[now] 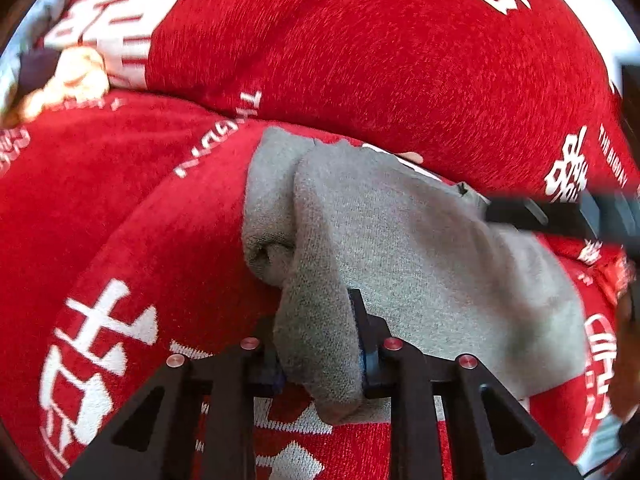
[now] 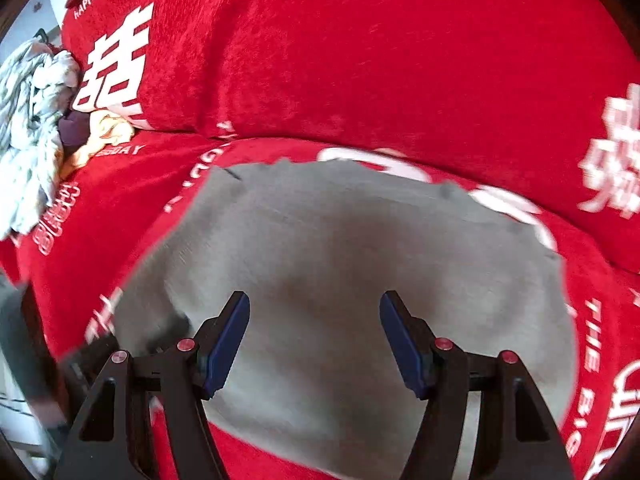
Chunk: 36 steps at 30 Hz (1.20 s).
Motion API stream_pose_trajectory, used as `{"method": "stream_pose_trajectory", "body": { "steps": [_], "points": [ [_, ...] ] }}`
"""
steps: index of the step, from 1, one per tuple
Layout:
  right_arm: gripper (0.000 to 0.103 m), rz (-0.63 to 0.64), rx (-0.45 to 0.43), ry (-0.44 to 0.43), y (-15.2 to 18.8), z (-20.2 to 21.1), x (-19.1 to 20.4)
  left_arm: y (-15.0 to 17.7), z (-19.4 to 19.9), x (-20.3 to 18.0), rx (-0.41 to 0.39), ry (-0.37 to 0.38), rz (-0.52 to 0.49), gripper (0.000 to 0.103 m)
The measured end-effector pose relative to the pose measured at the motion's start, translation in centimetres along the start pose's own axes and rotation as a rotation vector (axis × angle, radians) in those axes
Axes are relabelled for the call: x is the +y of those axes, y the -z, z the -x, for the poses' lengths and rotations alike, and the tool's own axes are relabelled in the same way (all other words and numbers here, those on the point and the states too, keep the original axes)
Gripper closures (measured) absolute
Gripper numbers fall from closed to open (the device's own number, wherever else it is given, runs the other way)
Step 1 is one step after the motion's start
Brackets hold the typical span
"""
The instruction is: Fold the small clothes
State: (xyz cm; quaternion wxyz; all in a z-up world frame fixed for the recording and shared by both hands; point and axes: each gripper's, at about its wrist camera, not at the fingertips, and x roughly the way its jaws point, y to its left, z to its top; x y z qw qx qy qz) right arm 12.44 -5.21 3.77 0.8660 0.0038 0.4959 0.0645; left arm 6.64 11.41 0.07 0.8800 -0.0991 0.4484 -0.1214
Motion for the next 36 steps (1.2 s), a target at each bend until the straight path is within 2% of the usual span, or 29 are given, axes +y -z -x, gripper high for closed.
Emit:
{"method": "stream_pose_trajectory", "body": {
  "steps": [5, 9, 13, 17, 19, 20, 21, 22, 23, 24, 25, 26, 27, 28, 29, 32, 36],
  "points": [
    [0.03, 0.037, 0.114, -0.063, -4.0, -4.2, 2.8, 0.2, 0.3, -1.5, -0.021, -0.064, -0.062, 0.077],
    [0.03, 0.076, 0.19, -0.044, -6.5, -7.3, 5.5, 0.1, 0.1, -1.1, -0.004, -0.058, -0.03, 0.077],
    [0.03, 0.158, 0.268, -0.049, -8.4, -10.0, 9.2, -0.1, -0.1, -1.2, -0.009, -0.074, -0.044, 0.077],
    [0.03, 0.286, 0.344, 0.063, -8.8, -13.0, 13.1, -0.1, 0.0, -1.7, -0.014, -0.091, -0.065, 0.077],
    [0.027, 0.352, 0.413, 0.142, -8.0, -14.8, 14.6, -0.1, -0.1, -1.6, -0.012, -0.091, -0.066, 0.077],
    [0.025, 0.402, 0.427, 0.187, -7.3, -15.4, 15.4, -0.2, -0.2, -1.4, -0.011, -0.089, -0.064, 0.077],
    [0.026, 0.443, 0.404, 0.216, -6.8, -15.4, 16.0, -0.2, -0.2, -1.3, -0.009, -0.088, -0.062, 0.077],
    [0.029, 0.456, 0.39, 0.217, -6.7, -15.2, 16.3, -0.2, -0.2, -1.2, -0.007, -0.087, -0.06, 0.077],
    [0.049, 0.454, 0.376, 0.213, -6.7, -14.7, 16.2, -0.3, -0.2, -1.1, -0.004, -0.085, -0.056, 0.077],
    [0.075, 0.446, 0.362, 0.233, -6.9, -14.3, 15.8, -0.2, -0.1, -1.0, -0.004, -0.083, -0.05, 0.077],
    [0.081, 0.404, 0.359, 0.203, -7.3, -13.7, 14.9, 0.0, 0.1, -1.1, -0.005, -0.078, -0.043, 0.076],
    [0.087, 0.353, 0.349, 0.157, -7.6, -13.0, 13.9, 0.1, 0.2, -1.1, 0.0, -0.075, -0.031, 0.062],
    [0.088, 0.318, 0.33, 0.129, -7.9, -12.3, 13.1, 0.1, 0.2, -0.8, 0.004, -0.076, -0.015, 0.028],
    [0.088, 0.288, 0.299, 0.096, -8.0, -11.3, 12.2, 0.2, 0.4, -0.4, 0.008, -0.069, 0.003, 0.011],
    [0.088, 0.262, 0.265, 0.058, -8.1, -10.3, 11.3, 0.5, 0.8, 0.3, -0.004, -0.052, 0.043, 0.001],
    [0.089, 0.183, 0.199, -0.041, -8.0, -7.8, 8.9, 0.9, 1.9, 1.7, -0.036, -0.001, 0.104, 0.001],
    [0.089, 0.109, 0.14, -0.133, -8.2, -5.9, 6.9, 0.8, 0.9, 2.7, 0.008, 0.079, 0.139, 0.001]
  ]
}}
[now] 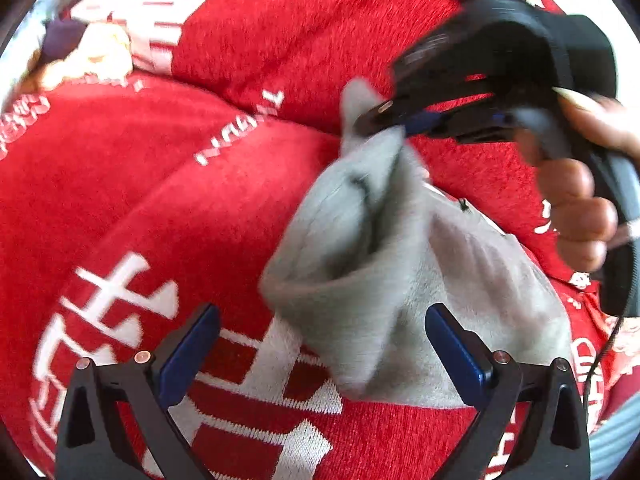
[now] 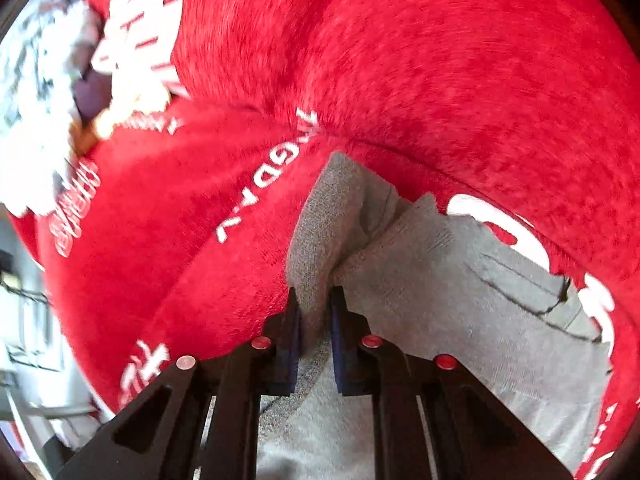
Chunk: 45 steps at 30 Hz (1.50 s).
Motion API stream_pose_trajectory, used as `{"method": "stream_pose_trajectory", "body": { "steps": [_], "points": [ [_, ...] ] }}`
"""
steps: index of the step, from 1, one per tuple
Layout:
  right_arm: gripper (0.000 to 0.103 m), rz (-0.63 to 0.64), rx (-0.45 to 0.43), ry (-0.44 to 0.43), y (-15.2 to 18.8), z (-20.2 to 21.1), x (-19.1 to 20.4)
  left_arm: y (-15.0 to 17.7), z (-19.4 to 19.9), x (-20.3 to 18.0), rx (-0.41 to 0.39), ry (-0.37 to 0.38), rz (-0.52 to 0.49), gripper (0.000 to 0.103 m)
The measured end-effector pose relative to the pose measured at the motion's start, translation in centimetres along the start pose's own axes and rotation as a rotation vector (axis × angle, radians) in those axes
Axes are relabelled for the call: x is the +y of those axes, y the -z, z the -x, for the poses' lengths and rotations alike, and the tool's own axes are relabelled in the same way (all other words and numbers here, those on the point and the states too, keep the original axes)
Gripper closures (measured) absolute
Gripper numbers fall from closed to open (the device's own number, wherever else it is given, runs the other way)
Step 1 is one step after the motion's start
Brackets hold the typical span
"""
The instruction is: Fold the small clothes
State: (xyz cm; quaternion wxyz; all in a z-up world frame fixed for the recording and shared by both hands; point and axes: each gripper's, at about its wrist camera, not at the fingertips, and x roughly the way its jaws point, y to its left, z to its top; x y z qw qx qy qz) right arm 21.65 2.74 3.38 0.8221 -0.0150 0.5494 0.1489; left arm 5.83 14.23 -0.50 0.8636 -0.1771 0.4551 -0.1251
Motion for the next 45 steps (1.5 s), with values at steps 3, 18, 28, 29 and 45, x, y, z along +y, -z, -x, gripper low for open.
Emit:
{"method": "stream_pose_trajectory", "body": {
  "steps": [3, 18, 28, 29, 45],
  "points": [
    [0.089, -0.042, -0.037, -0.062, 0.6, 1.3, -1.7, -0.2, 0.5, 0.4, -0.026, 0.06, 0.019, 0.001],
    [0.09, -0.081, -0.064, -0.137, 2.2, 1.8, -5.2, -1.0, 0.7, -4.6, -0.04, -0.055, -0.12, 0.087],
    [0.09, -0.088, -0.127, -0.142, 3.0, 5.6, -5.8, -1.5, 1.8, -8.0, -0.002, -0.145, -0.179, 0.087],
    [0.09, -0.089, -0.132, -0.142, 3.1, 6.0, -6.0, -1.5, 1.9, -8.6, -0.001, -0.155, -0.193, 0.087],
    [0.09, -0.117, -0.191, -0.16, 6.1, 11.5, -12.2, -0.4, 2.8, -16.8, 0.018, -0.206, -0.326, 0.087]
  ]
}}
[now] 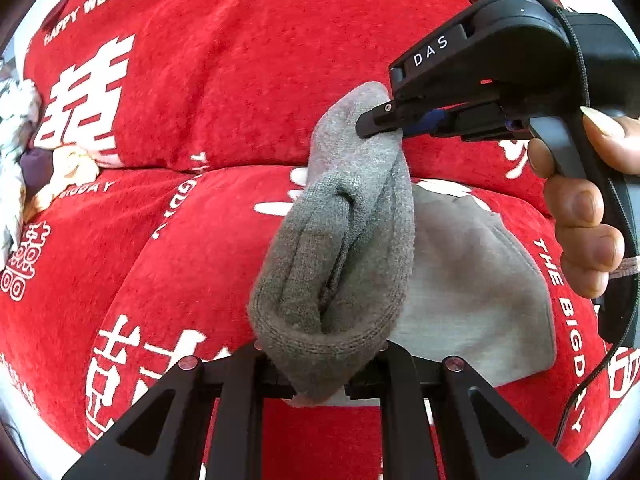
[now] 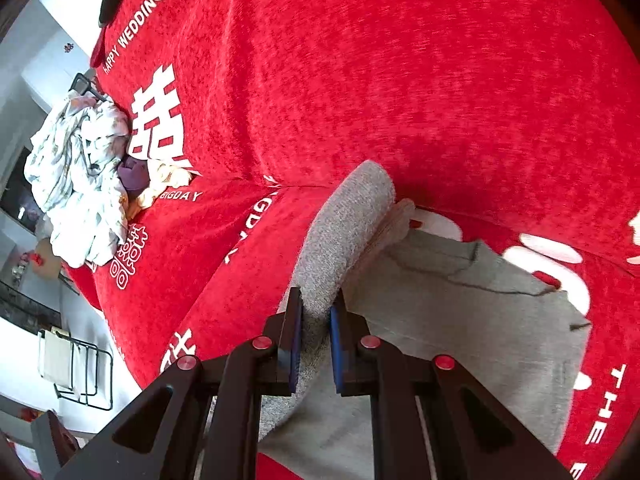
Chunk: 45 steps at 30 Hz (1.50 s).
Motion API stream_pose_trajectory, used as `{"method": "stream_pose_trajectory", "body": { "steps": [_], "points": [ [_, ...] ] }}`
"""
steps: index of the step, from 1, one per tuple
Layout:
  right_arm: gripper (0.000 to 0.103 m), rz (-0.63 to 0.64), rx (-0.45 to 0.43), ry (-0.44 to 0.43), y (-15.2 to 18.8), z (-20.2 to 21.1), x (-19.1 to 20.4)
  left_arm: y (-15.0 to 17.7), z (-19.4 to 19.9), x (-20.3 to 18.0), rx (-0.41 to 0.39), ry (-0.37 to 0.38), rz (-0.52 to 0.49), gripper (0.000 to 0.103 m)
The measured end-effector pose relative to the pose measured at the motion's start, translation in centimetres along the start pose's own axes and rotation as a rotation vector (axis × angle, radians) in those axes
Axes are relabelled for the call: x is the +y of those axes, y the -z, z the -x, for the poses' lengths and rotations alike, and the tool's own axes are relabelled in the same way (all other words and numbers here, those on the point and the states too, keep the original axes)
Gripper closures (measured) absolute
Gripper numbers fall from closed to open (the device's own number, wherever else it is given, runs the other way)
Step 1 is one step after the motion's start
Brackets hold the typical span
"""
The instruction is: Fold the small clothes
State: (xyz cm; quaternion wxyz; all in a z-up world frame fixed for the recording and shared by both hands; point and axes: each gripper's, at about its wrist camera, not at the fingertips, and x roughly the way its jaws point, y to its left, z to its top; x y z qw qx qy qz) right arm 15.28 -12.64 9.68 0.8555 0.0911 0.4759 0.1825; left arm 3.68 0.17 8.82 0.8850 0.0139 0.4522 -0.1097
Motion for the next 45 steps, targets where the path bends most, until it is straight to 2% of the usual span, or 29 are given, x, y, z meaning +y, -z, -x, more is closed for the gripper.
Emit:
{"method": "stream_pose_trajectory", "body": {
  "steps": [15, 21, 38, 45],
  "points": [
    [0.09, 0.034, -0.033, -0.061, 0.2, 5.2, -6.1, -1.6, 1.9, -8.1, -0.019, -0.011, -0.17, 0.087],
    [0.09, 0.02, -0.05, -0.055, 0.5, 6.5, -8.0, -1.9, 2.1, -11.3, -0.021, -0.005, -0.217, 0.087],
    [0.091, -0.082, -0.067, -0.061, 3.4, 7.0, -15.6, -0.6, 0.2, -17.9, 0.006, -0.006, -0.326, 0.087],
    [0.091, -0.12, -0.052, -0.053, 5.1, 5.8, -18.4, 0.7, -1.7, -19.9, 0.044, -0.027, -0.371, 0.087]
  ]
}}
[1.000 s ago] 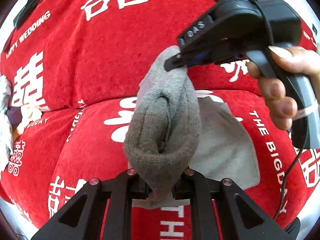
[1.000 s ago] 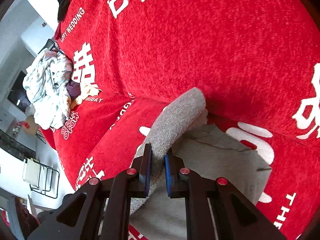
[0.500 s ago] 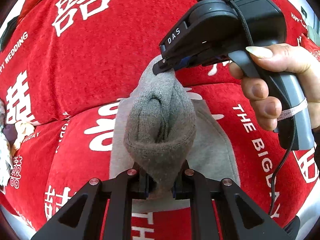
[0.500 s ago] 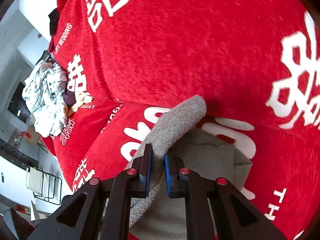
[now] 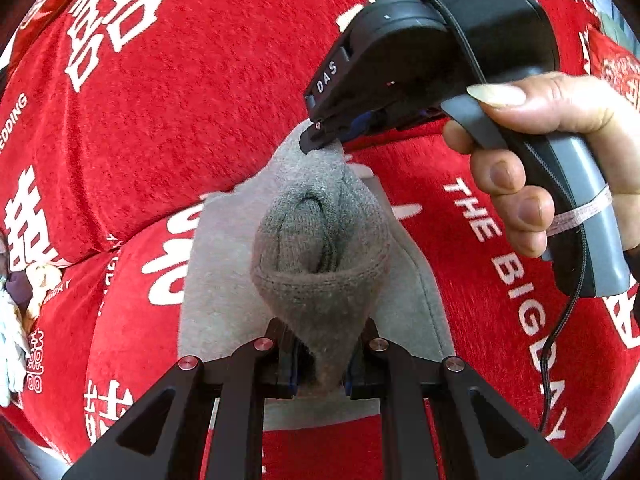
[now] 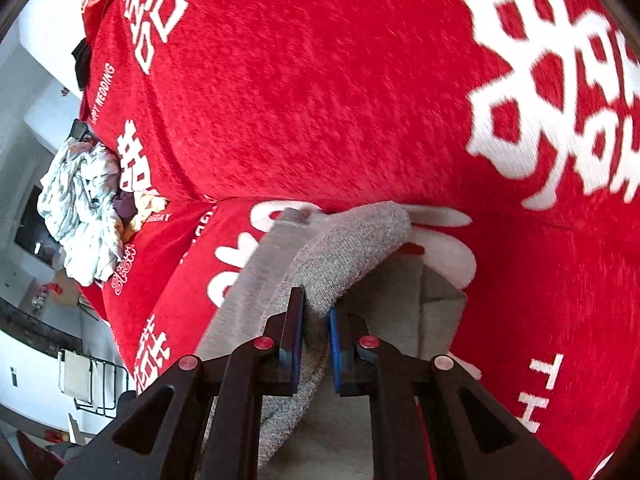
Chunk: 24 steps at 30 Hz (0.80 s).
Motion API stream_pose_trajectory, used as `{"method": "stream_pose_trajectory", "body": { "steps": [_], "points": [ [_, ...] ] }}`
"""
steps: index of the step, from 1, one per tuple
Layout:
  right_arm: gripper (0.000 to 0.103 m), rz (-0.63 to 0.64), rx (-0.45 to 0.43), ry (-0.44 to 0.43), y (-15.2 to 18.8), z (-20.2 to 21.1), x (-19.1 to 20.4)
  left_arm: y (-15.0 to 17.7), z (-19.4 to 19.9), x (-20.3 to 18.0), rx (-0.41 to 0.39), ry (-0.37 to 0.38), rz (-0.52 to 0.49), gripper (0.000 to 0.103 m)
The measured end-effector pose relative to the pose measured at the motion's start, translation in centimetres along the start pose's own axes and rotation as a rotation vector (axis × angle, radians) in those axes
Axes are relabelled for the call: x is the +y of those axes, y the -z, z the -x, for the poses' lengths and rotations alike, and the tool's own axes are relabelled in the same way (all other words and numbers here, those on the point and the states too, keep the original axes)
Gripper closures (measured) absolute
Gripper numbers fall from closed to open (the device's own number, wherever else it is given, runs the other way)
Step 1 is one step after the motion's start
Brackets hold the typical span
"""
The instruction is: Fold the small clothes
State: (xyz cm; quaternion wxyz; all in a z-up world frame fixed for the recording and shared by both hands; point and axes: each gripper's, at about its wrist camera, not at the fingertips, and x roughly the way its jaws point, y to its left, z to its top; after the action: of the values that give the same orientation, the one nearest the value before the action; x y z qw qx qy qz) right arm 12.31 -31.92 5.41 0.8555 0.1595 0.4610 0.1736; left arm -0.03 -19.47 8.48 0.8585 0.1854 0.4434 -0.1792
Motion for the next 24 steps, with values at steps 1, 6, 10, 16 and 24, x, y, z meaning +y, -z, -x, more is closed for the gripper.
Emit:
{"method": "stream_pose_trajectory", "body": {
  "steps": [1, 6, 10, 16, 24],
  "points": [
    [0.091, -0.005, 0.002, 0.003, 0.2, -0.1, -0.3, 0.1, -0.3, -0.4, 0.007, -0.003, -0.008, 0.087],
    [0.094, -0.06, 0.03, 0.019, 1.6, -1.5, -3.6, 1.0, -2.2, -2.4, 0.041, -0.019, -0.051, 0.087],
    [0.094, -0.105, 0.051, 0.018, 2.8, -2.6, -5.8, 1.8, -3.3, -3.8, 0.042, -0.057, -0.1, 0.087],
    [0.094, -0.165, 0.022, -0.041, 3.7, -2.6, -7.0, 2.6, -3.6, -5.5, 0.016, -0.139, -0.167, 0.087],
    [0.082, -0.315, -0.001, -0.152, 3.2, -2.5, -8.9, 3.2, -3.4, -6.1, -0.005, -0.192, -0.208, 0.087]
  ]
}}
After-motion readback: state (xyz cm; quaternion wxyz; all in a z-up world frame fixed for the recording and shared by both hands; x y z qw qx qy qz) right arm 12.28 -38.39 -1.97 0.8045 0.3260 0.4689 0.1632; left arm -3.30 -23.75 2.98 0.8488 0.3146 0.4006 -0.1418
